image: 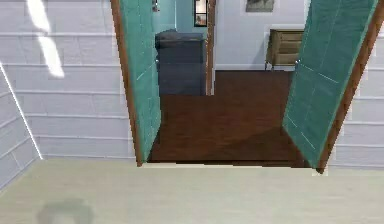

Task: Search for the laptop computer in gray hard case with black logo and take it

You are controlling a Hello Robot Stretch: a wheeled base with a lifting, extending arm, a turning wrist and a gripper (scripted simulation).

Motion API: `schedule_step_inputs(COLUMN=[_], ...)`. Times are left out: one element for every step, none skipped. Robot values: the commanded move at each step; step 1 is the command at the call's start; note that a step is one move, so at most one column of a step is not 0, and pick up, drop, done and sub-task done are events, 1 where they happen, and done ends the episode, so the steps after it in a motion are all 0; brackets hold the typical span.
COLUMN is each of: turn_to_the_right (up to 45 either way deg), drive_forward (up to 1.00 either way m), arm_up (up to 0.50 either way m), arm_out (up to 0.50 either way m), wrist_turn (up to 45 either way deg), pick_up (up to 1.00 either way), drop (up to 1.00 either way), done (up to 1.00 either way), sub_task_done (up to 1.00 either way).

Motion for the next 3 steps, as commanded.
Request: schedule_step_inputs(turn_to_the_right=[0.0, 0.0, 0.0], drive_forward=[1.00, 1.00, 0.80], arm_up=[0.00, 0.00, 0.00], arm_out=[0.00, 0.00, 0.00], wrist_turn=[0.0, 0.0, 0.0], pick_up=[0.00, 0.00, 0.00], drop=[0.00, 0.00, 0.00], done=[0.00, 0.00, 0.00], sub_task_done=[0.00, 0.00, 0.00])
